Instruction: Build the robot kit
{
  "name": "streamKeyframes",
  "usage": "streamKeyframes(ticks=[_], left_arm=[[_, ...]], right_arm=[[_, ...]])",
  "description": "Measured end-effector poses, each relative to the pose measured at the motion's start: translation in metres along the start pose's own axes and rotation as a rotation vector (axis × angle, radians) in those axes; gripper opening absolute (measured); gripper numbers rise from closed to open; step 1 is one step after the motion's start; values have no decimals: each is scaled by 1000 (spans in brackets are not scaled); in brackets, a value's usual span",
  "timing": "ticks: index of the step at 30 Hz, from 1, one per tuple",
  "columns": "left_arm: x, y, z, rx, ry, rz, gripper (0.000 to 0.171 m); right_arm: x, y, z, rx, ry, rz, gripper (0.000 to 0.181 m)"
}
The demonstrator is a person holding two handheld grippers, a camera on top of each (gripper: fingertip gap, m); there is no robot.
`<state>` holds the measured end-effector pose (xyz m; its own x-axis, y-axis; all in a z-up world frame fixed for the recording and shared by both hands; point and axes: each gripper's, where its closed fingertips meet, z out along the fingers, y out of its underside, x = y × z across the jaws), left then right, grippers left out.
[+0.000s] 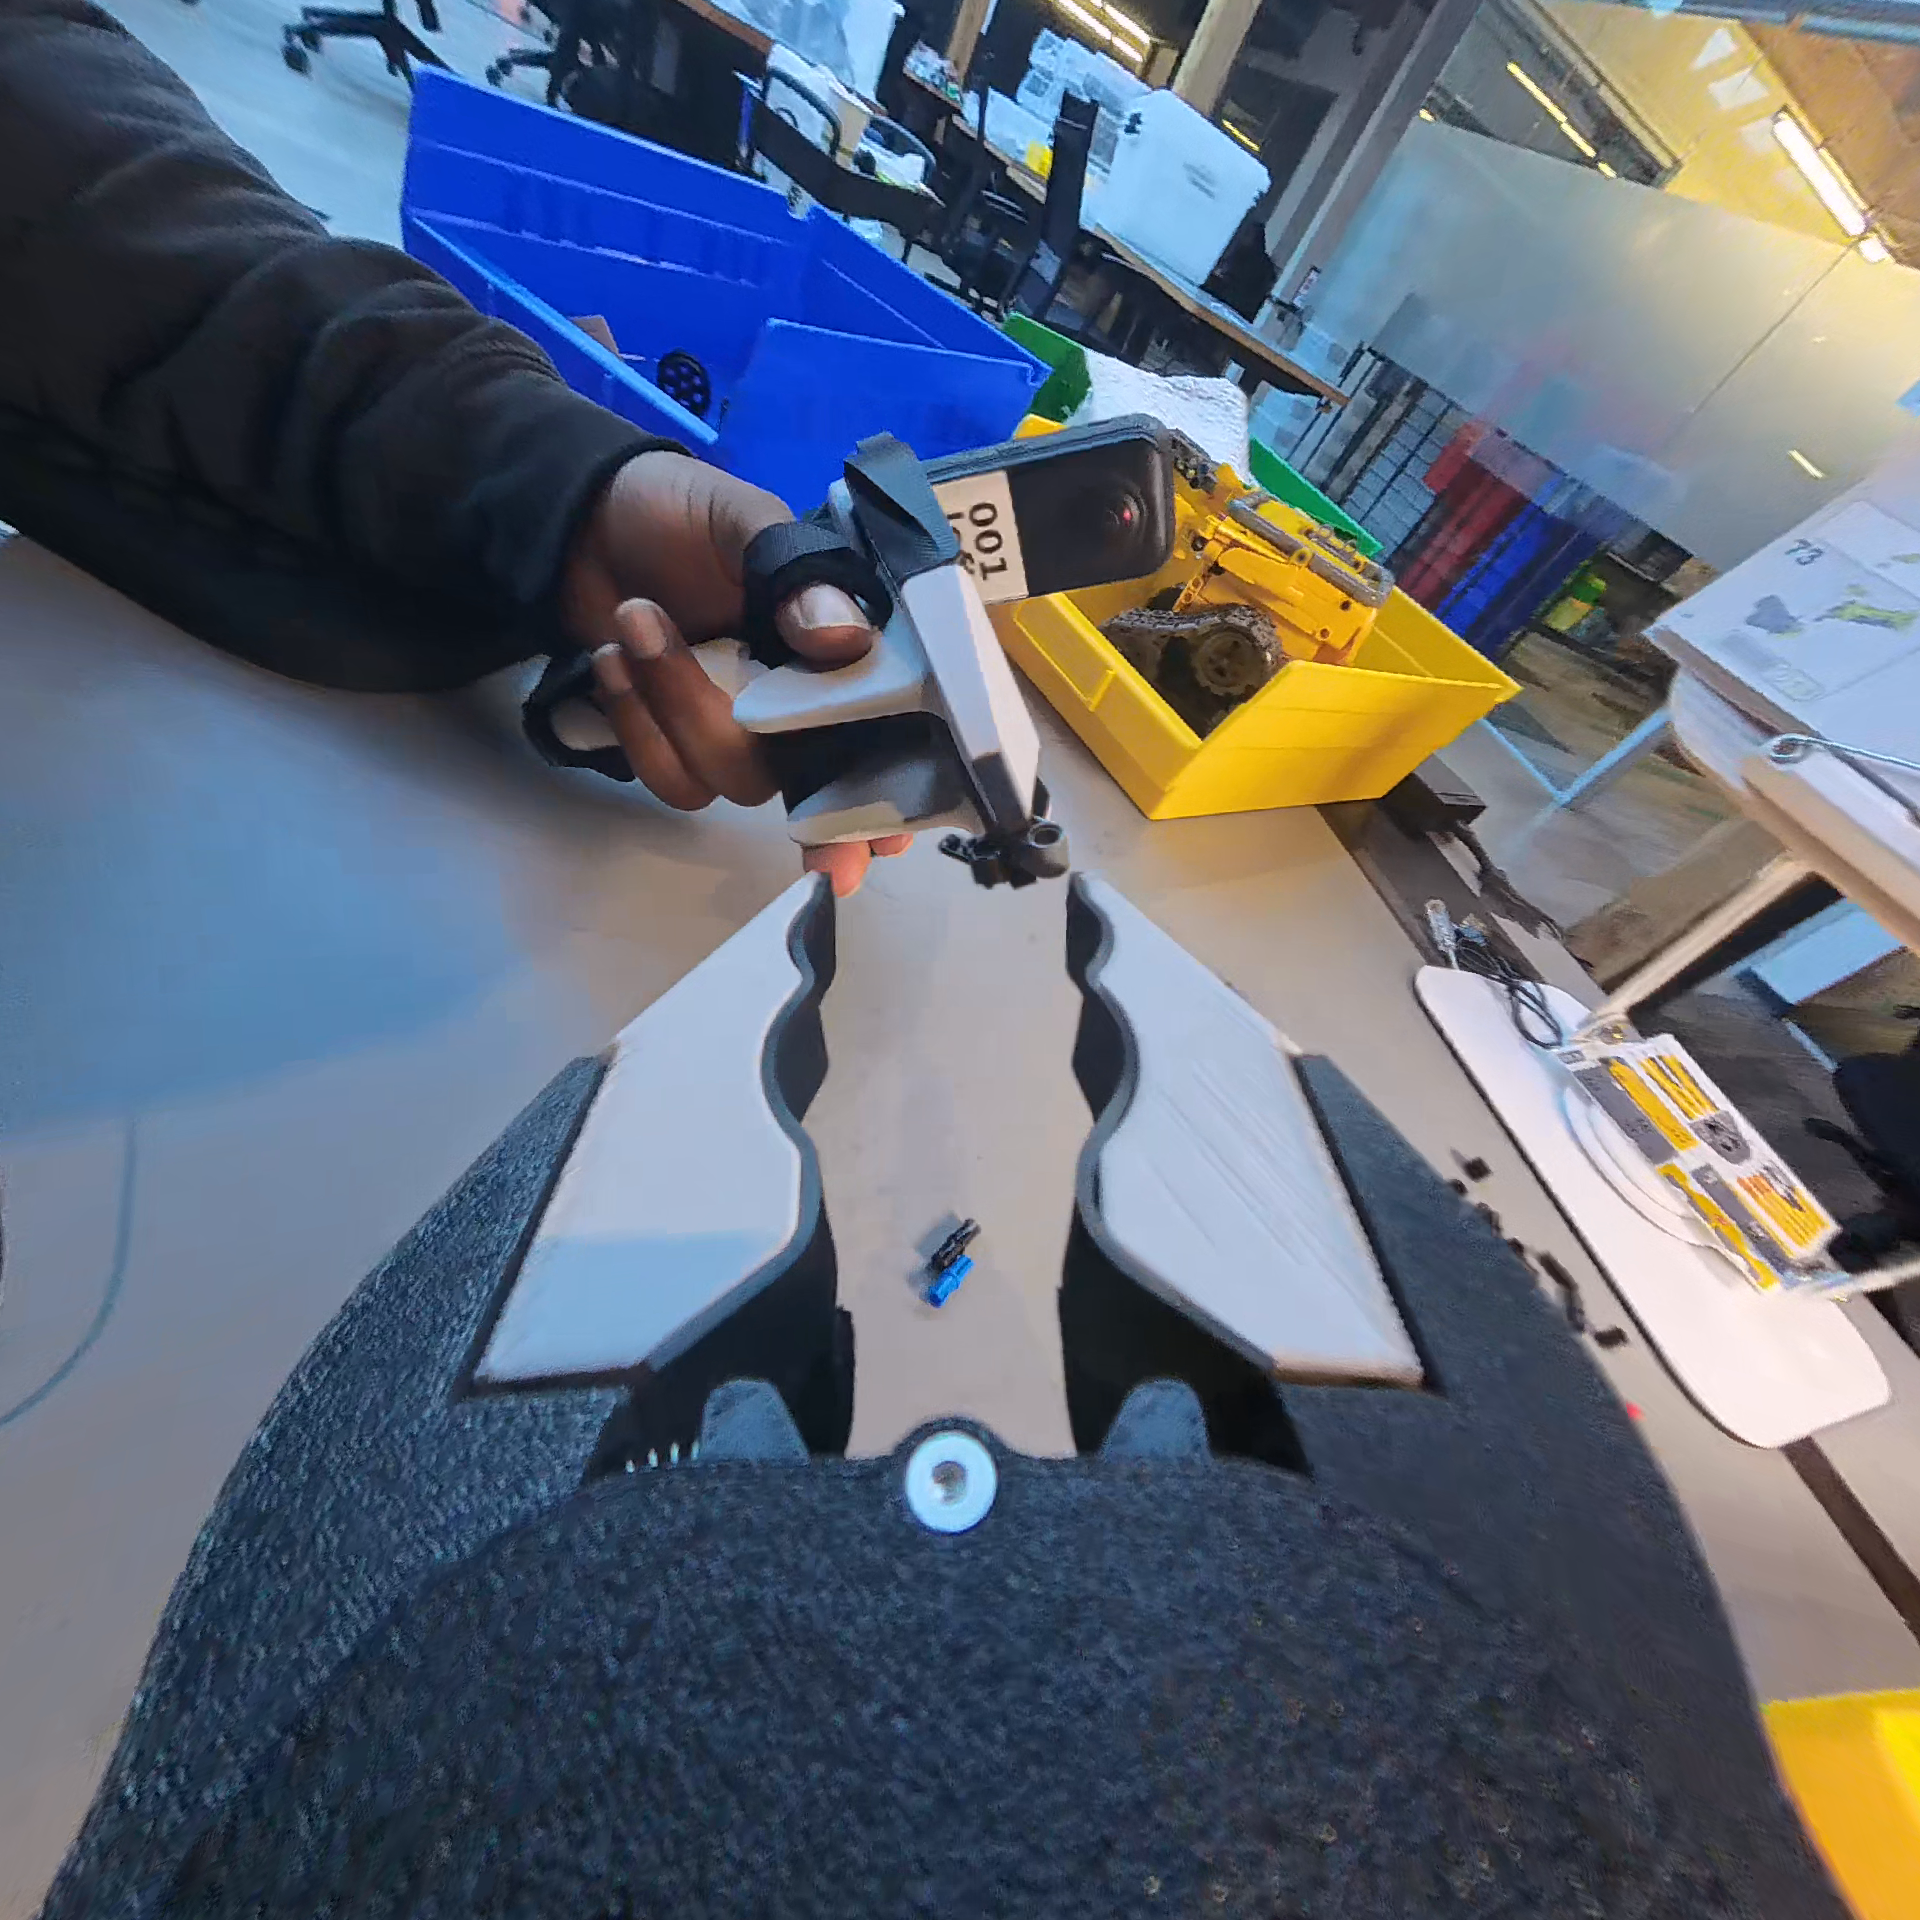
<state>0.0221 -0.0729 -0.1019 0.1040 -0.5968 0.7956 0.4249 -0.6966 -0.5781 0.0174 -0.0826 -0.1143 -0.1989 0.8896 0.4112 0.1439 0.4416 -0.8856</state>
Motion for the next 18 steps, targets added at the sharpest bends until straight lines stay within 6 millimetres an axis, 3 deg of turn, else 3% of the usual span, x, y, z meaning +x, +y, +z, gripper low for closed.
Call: streamKeyframes(ticks=[4, 5, 8, 11, 18], left_arm=[[4, 3, 5, -9, 5, 21, 7], [5, 4, 6, -12, 11, 24, 7], [8, 1, 5, 1, 14, 37, 6], [5, -3, 0, 6, 1, 36, 6], [3, -1, 2, -7, -16, 59, 6]], right_arm=[[5, 0, 6, -24, 90, -105, 35], [10, -2, 4, -12, 111, -109, 25], [11, -4, -1, 9, 73, -59, 23], [18, -6, -7, 32, 104, -62, 3], [15, -4, -10, 18, 54, -51, 20]])
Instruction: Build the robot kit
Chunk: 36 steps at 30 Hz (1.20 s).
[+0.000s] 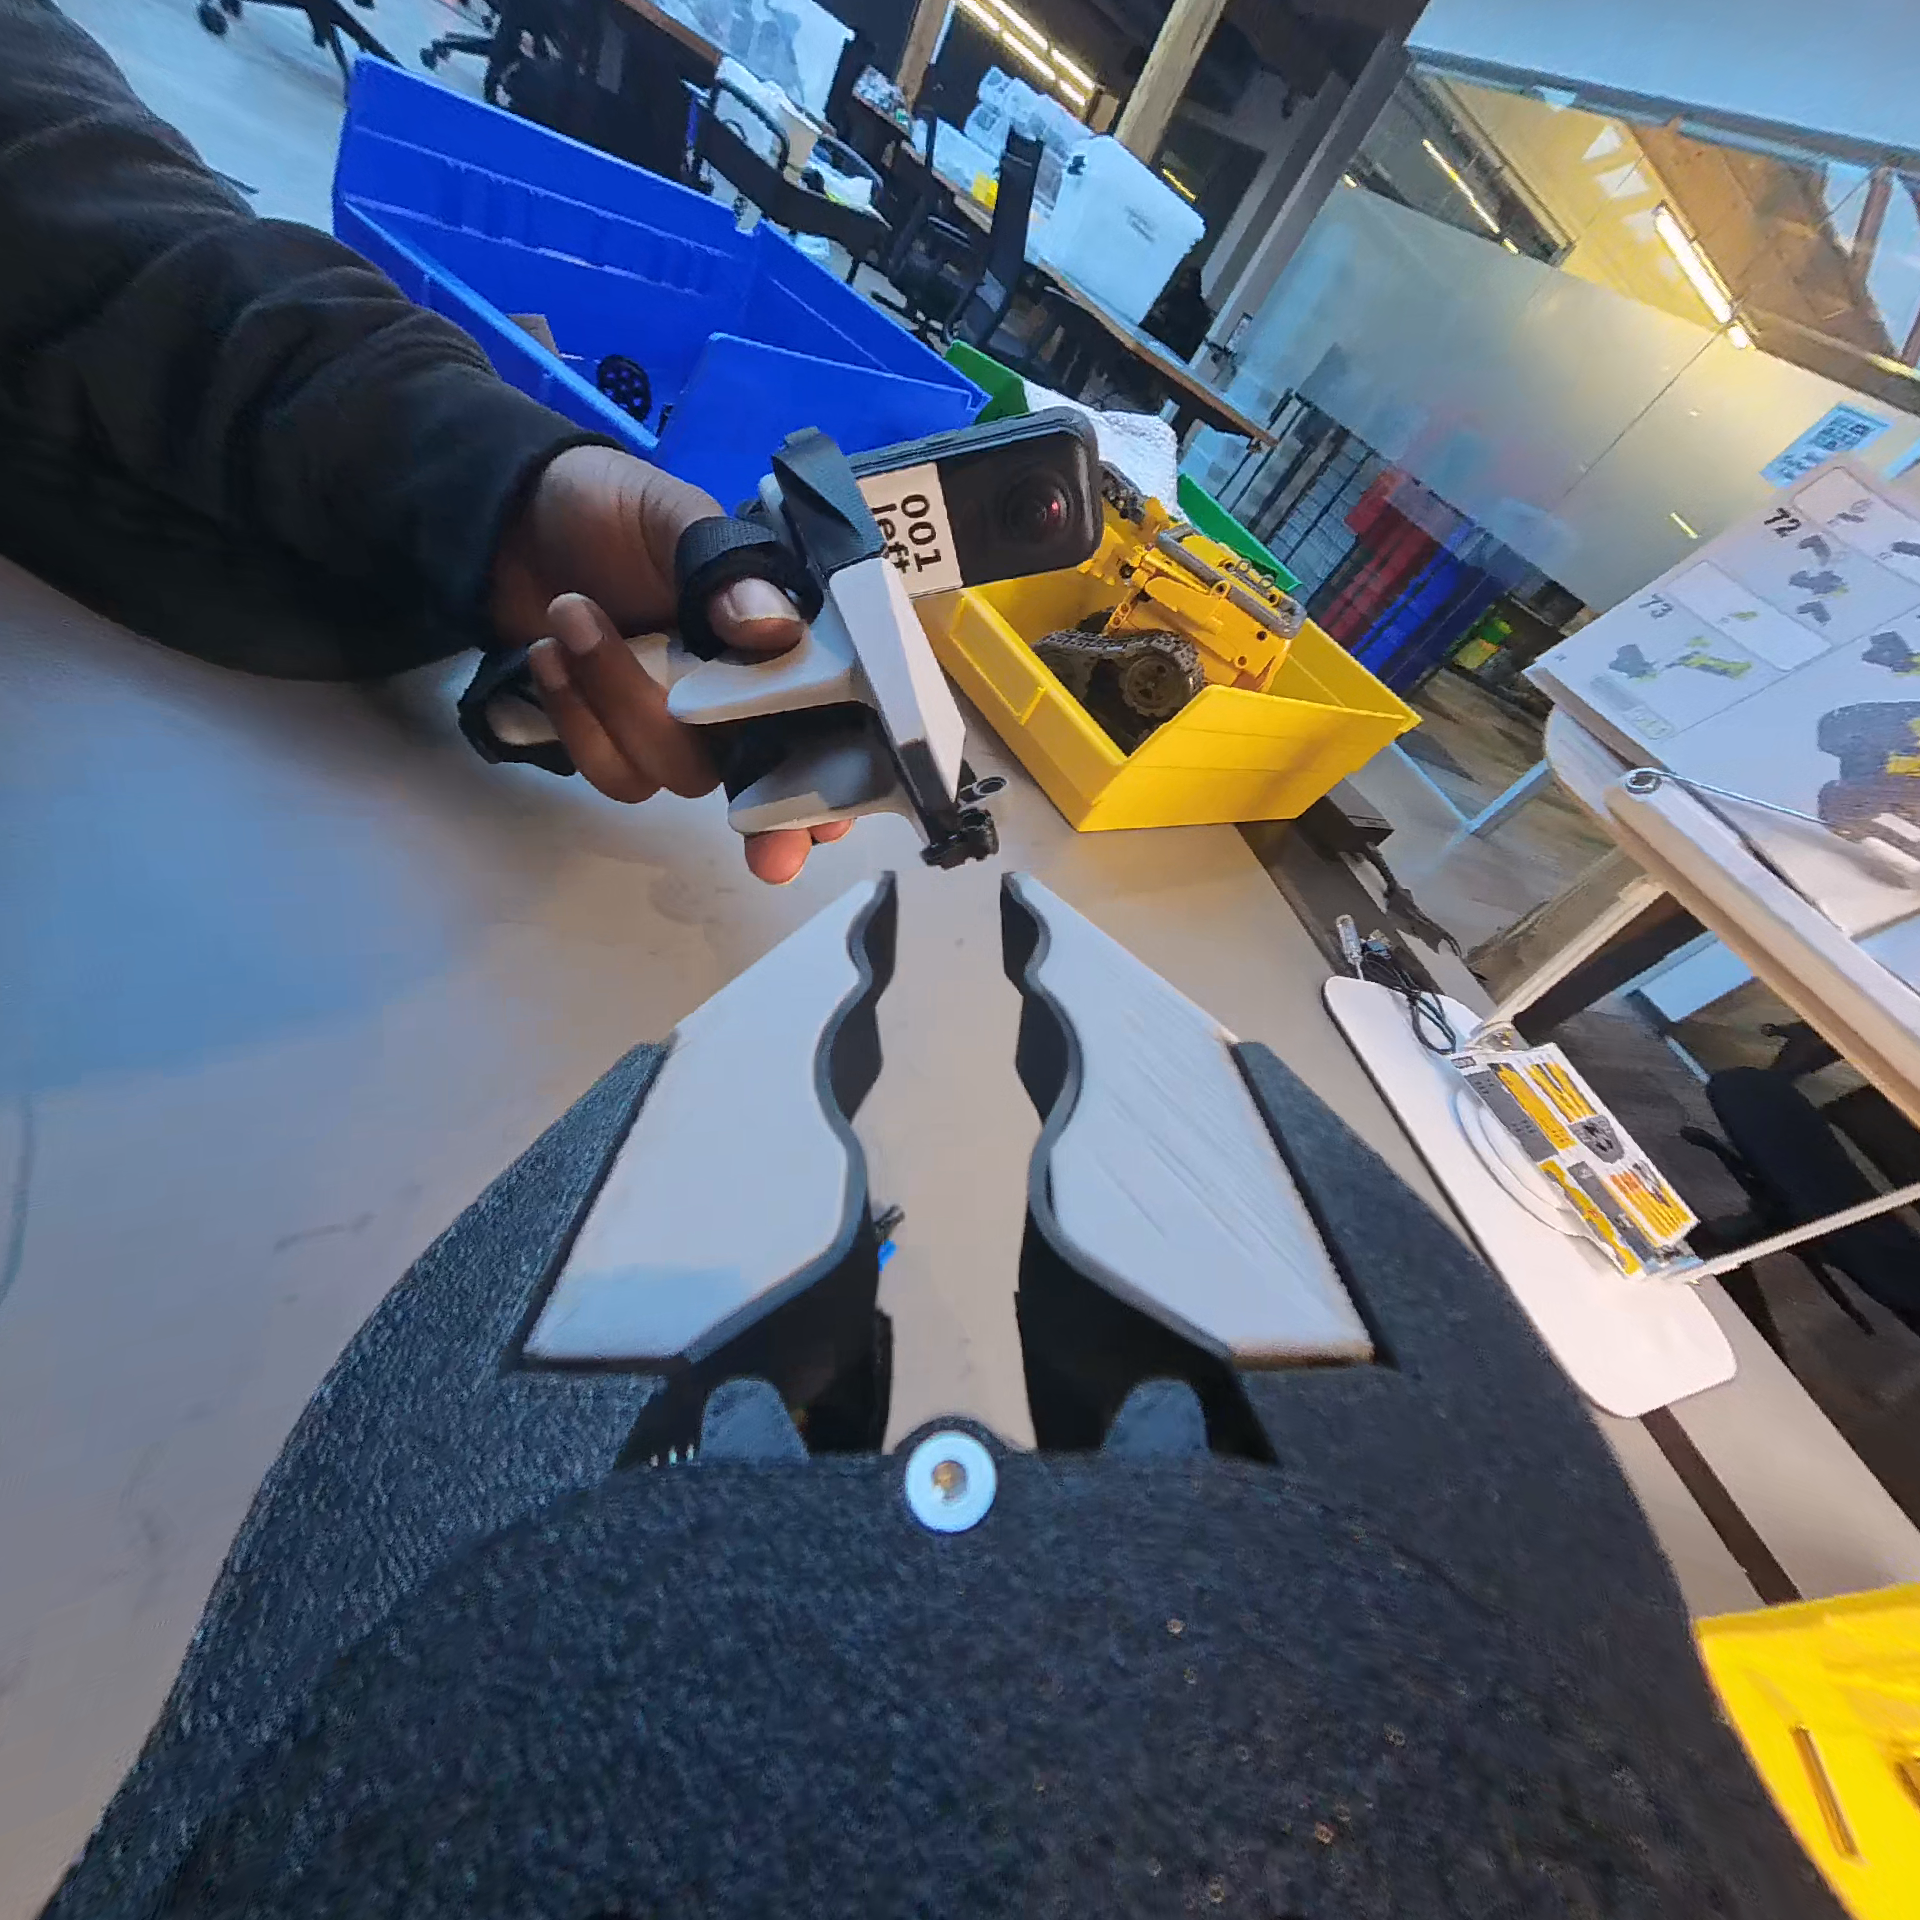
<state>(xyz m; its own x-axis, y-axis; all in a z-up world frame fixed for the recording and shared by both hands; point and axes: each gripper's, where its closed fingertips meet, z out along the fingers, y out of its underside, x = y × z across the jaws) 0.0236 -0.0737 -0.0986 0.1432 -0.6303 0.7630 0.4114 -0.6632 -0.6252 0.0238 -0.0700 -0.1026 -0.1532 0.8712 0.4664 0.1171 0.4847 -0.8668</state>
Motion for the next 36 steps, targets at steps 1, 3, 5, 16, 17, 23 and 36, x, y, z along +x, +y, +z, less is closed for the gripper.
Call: streamKeyframes(ticks=[1, 3, 5, 16, 17, 23, 36], left_arm=[[-1, 2, 1, -8, -6, 4, 6], [-2, 5, 2, -27, -17, 19, 6], [-2, 7, 3, -42, -22, 29, 6], [-7, 10, 3, -87, -112, 150, 7], [-9, 9, 1, -89, -130, 166, 7], [-35, 15, -12, -234, -346, 377, 7], [-46, 35, -10, -376, -418, 482, 7]], right_arm=[[-1, 0, 0, -1, 3, -11, 20], [-2, 0, 1, -5, 7, -33, 15], [-3, 0, 1, -1, -2, -31, 12], [-5, 5, -2, -8, -40, -46, 5], [0, 7, -6, -19, -44, -36, 13], [29, 89, -54, -410, -170, 161, 26], [25, 151, -53, -626, -236, 360, 38]])
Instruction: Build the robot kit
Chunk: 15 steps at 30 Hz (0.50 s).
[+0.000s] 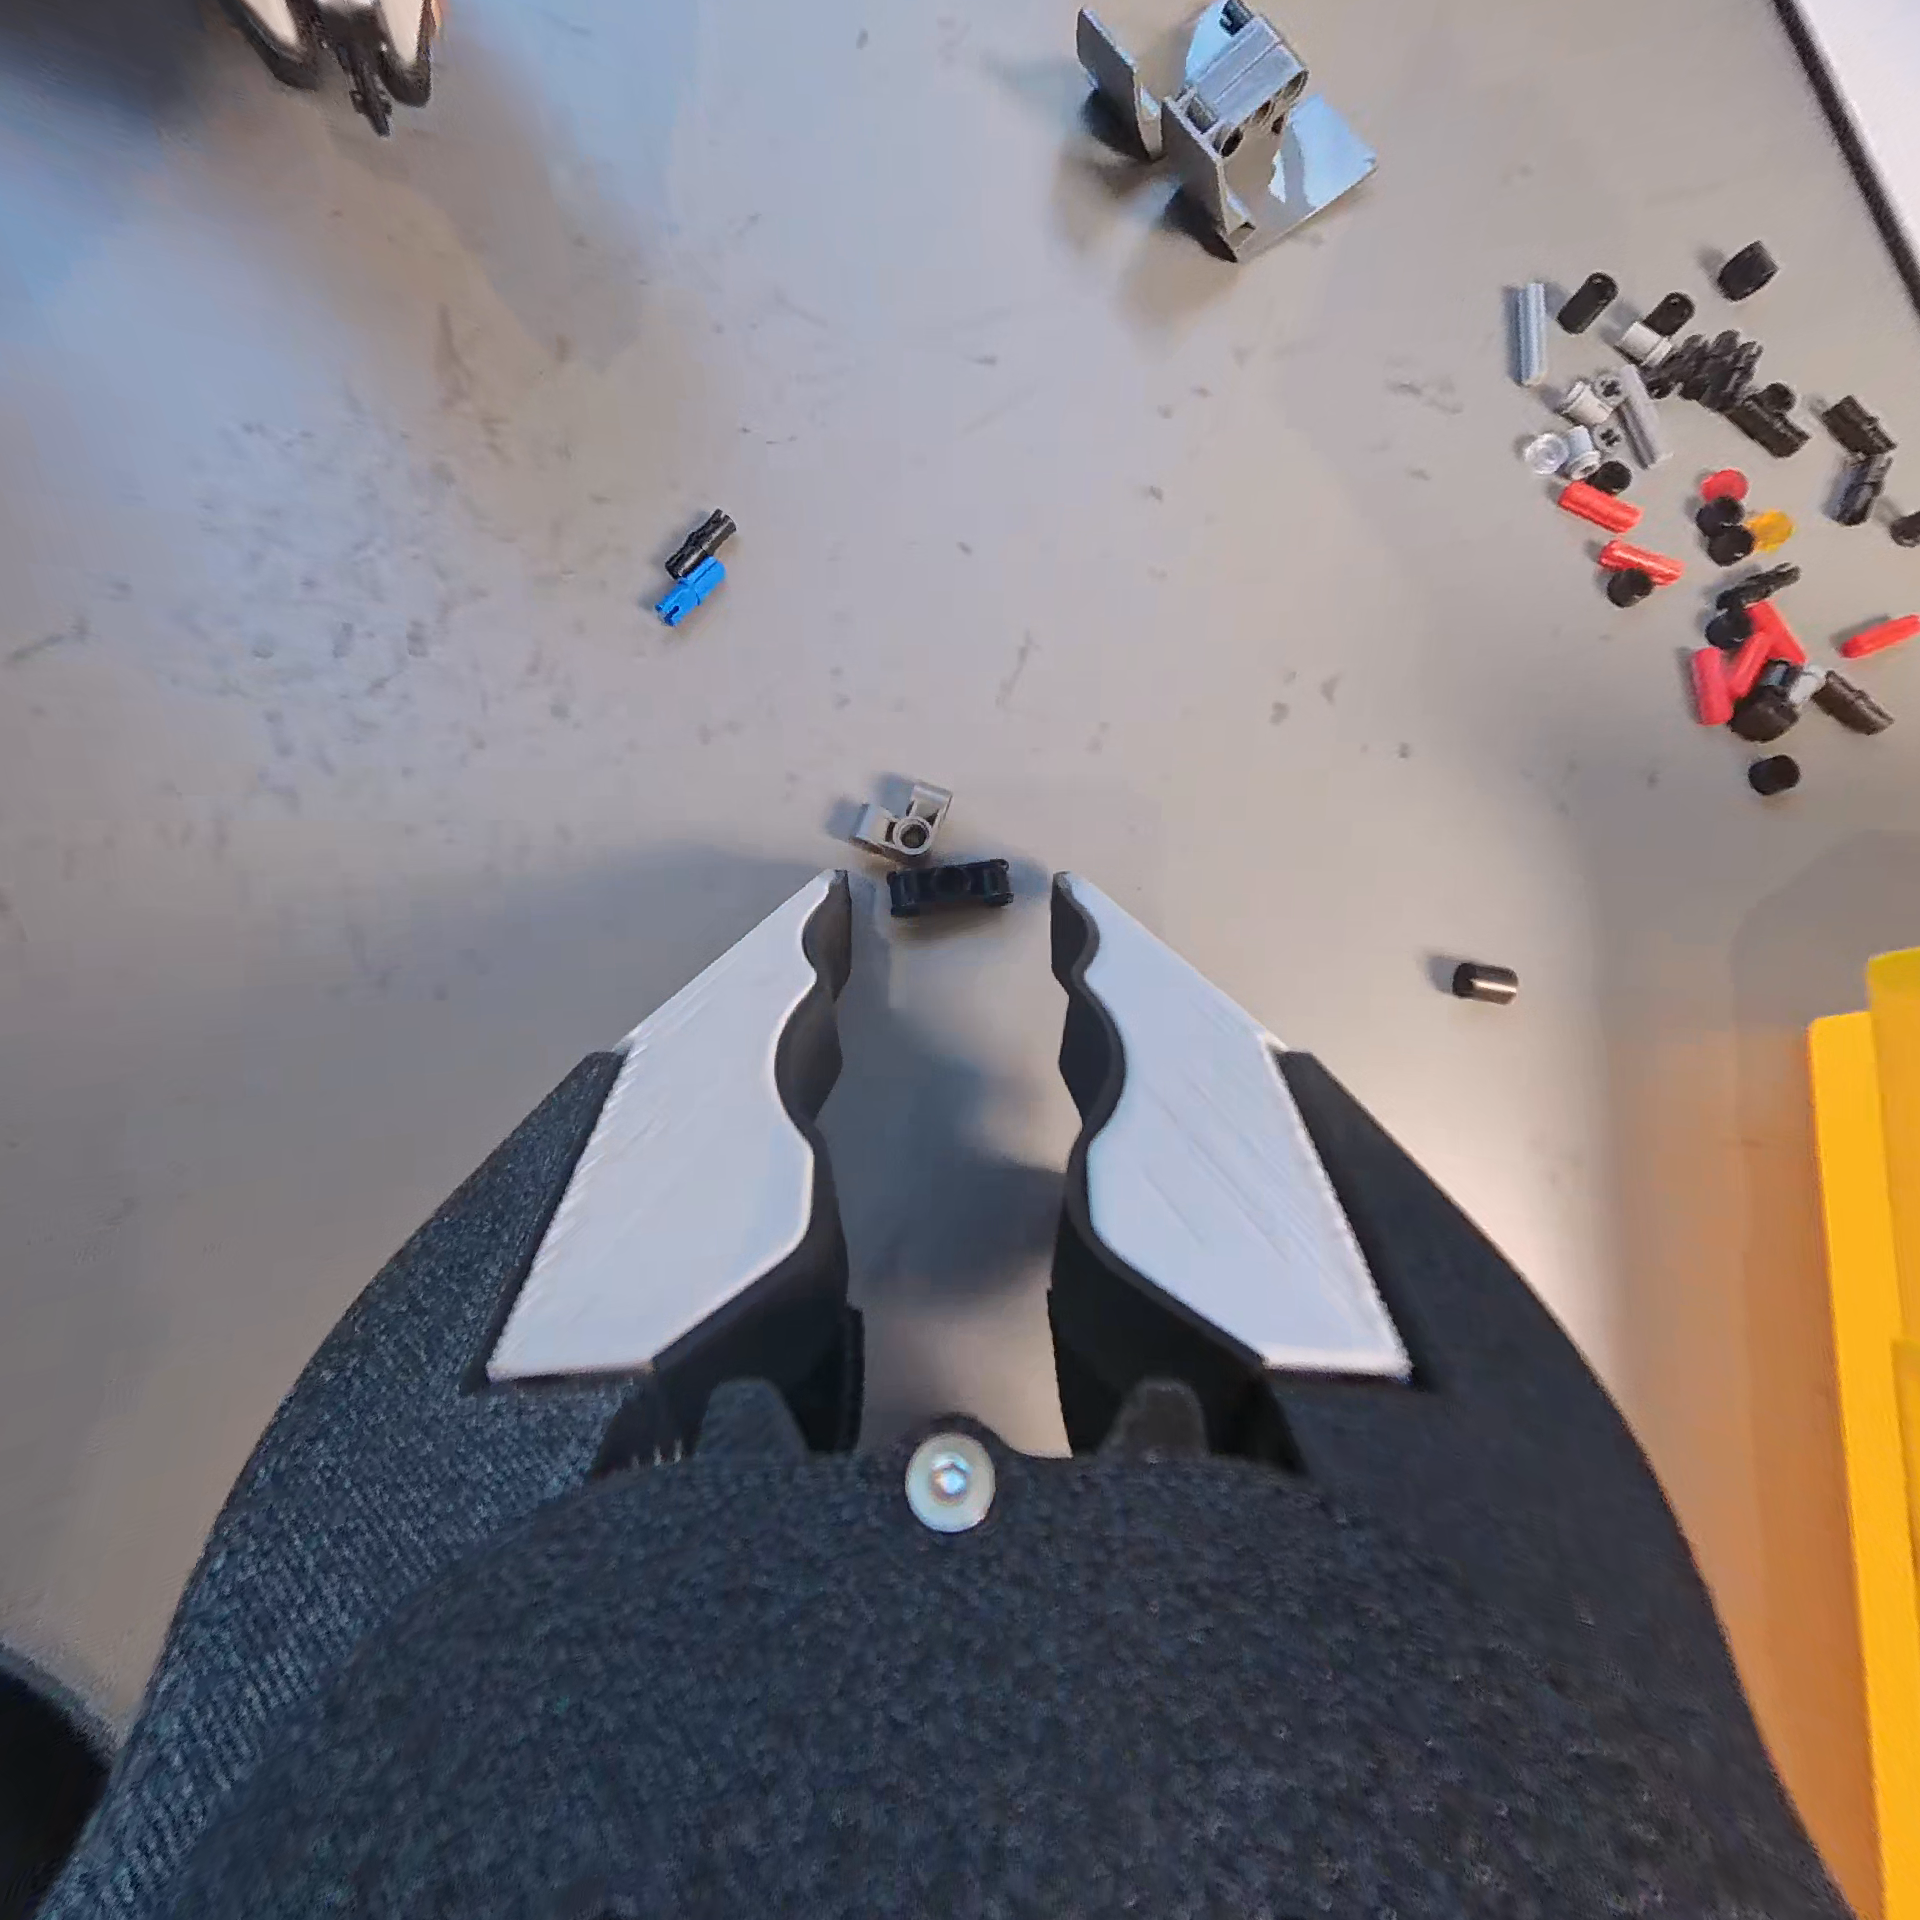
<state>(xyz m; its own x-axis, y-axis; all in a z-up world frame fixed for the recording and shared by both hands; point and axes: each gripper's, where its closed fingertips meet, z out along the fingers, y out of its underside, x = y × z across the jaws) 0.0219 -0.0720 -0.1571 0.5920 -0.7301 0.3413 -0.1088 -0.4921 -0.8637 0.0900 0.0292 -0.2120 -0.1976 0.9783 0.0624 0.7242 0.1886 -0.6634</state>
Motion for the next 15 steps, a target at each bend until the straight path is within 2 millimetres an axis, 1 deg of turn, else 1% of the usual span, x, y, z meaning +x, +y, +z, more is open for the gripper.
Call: streamKeyframes(ticks=[3, 7, 13, 15], left_arm=[[-1, 0, -1, -2, -6, 6, 7], [-3, 0, -3, -2, -16, 6, 7], [-6, 1, -4, -5, -24, -2, 7], [-7, 1, -4, -7, -26, -4, 7]], right_arm=[[-2, 1, -1, -8, -9, -4, 23], [-2, 7, -5, -25, -6, 22, 23], [1, 21, -17, -69, 13, 60, 23], [1, 22, -18, -63, 18, 64, 23]])
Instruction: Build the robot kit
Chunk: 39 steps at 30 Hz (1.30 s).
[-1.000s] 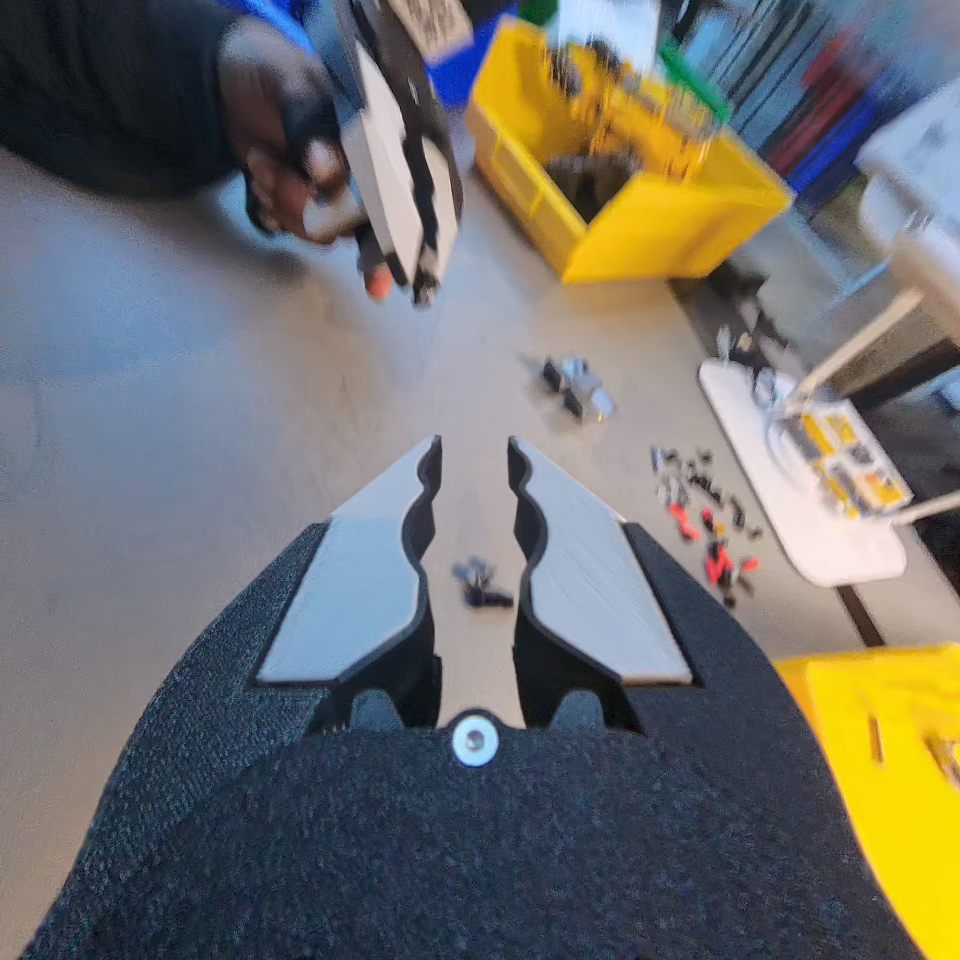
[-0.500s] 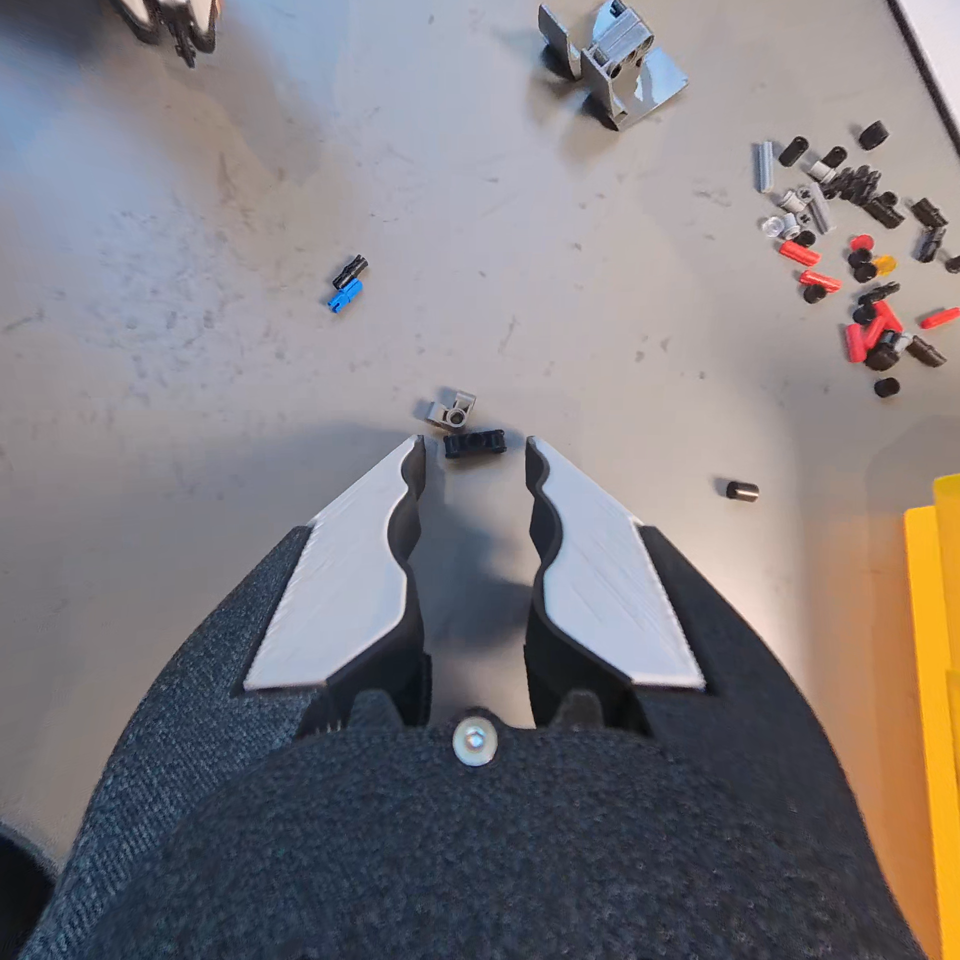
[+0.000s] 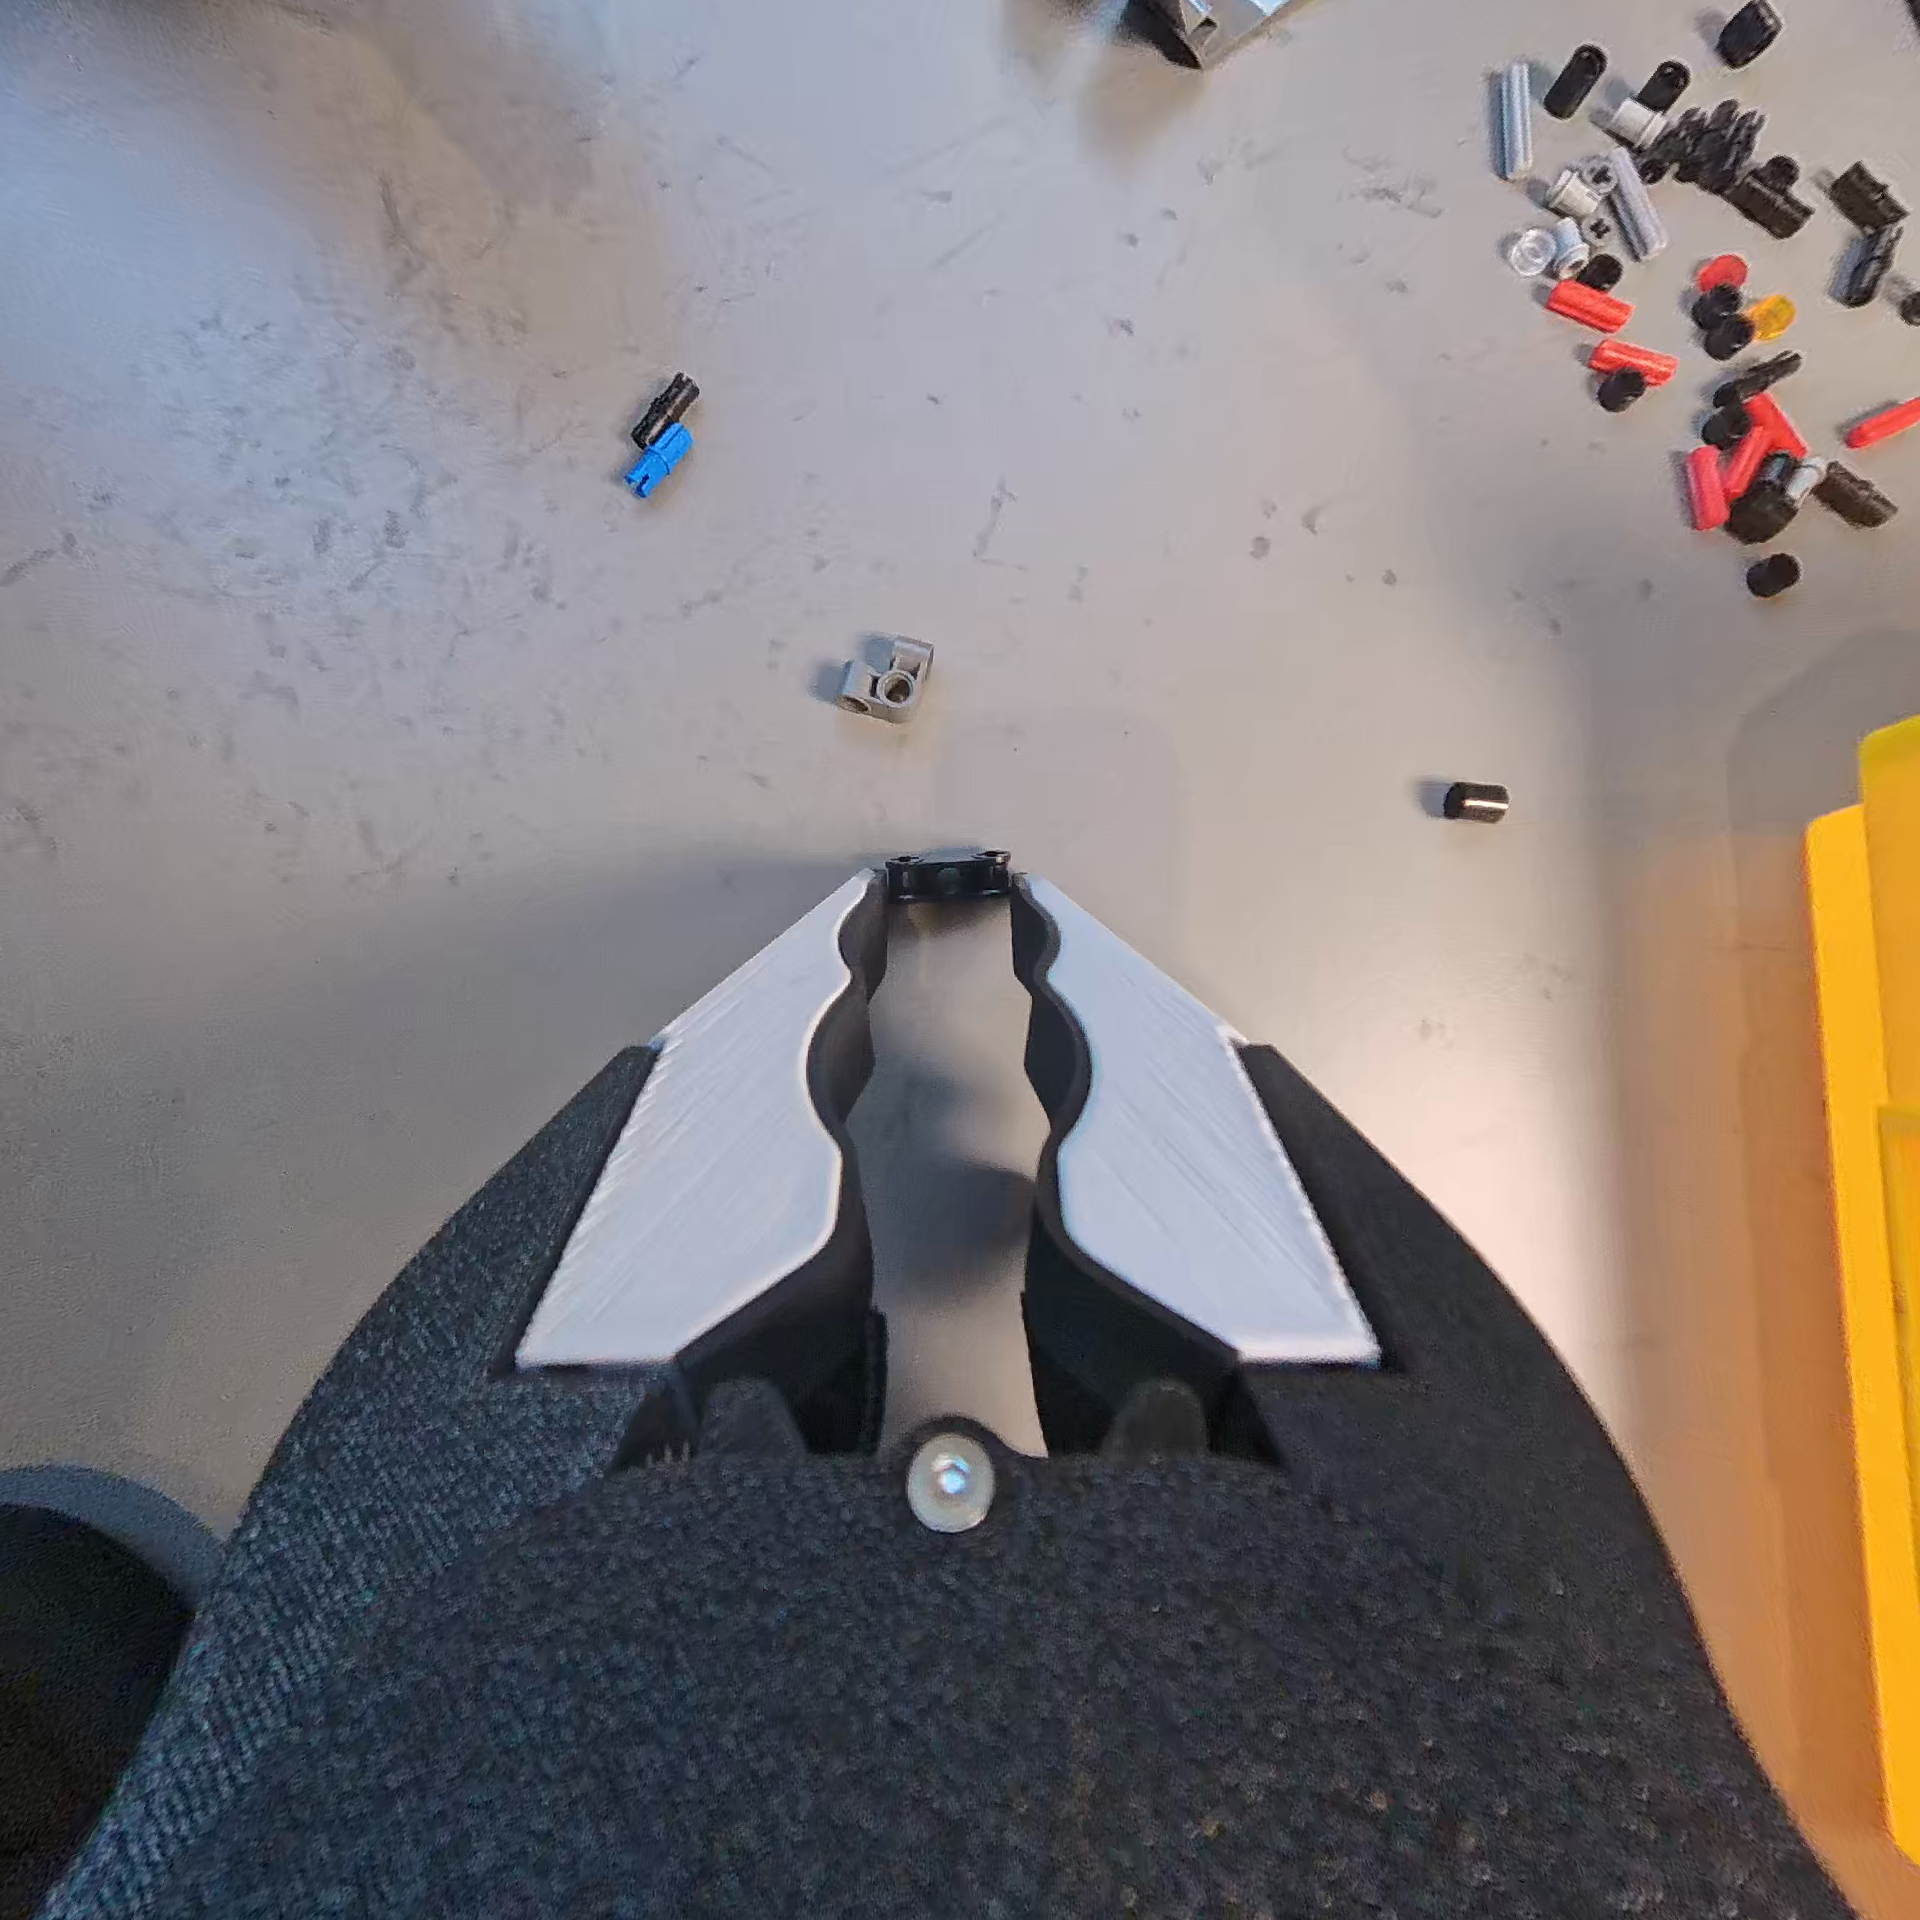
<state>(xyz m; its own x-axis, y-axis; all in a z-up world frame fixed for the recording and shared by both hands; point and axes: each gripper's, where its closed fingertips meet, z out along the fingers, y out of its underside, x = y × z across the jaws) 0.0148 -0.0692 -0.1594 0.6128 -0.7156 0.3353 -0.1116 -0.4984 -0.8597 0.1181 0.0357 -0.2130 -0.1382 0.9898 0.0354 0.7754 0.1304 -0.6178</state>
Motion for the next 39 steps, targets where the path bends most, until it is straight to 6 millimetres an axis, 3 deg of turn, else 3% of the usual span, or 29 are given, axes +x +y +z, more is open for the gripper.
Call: streamKeyframes(ticks=[4, 7, 12, 18, 22, 34, 39], left_arm=[[-1, 0, 0, -1, -1, -4, 7], [-2, 0, -1, 1, -5, -5, 7], [-4, 2, -1, -4, -8, -15, 7], [-6, 4, -1, -14, -14, -21, 7], [-7, 6, 0, -23, -15, -24, 7], [-7, 8, 1, -34, -14, -29, 7], [-7, 8, 1, -38, -14, -27, 7]], right_arm=[[0, -4, -1, 16, 13, -32, 23], [-11, -24, -3, 114, -12, -78, 23], [-37, -47, 5, 190, -72, -159, 23], [-78, -53, 24, 138, -170, -245, 23], [-92, -54, 31, 105, -194, -273, 23], [-96, -48, 33, 65, -203, -279, 27], [-94, -51, 23, 108, -230, -243, 33]])
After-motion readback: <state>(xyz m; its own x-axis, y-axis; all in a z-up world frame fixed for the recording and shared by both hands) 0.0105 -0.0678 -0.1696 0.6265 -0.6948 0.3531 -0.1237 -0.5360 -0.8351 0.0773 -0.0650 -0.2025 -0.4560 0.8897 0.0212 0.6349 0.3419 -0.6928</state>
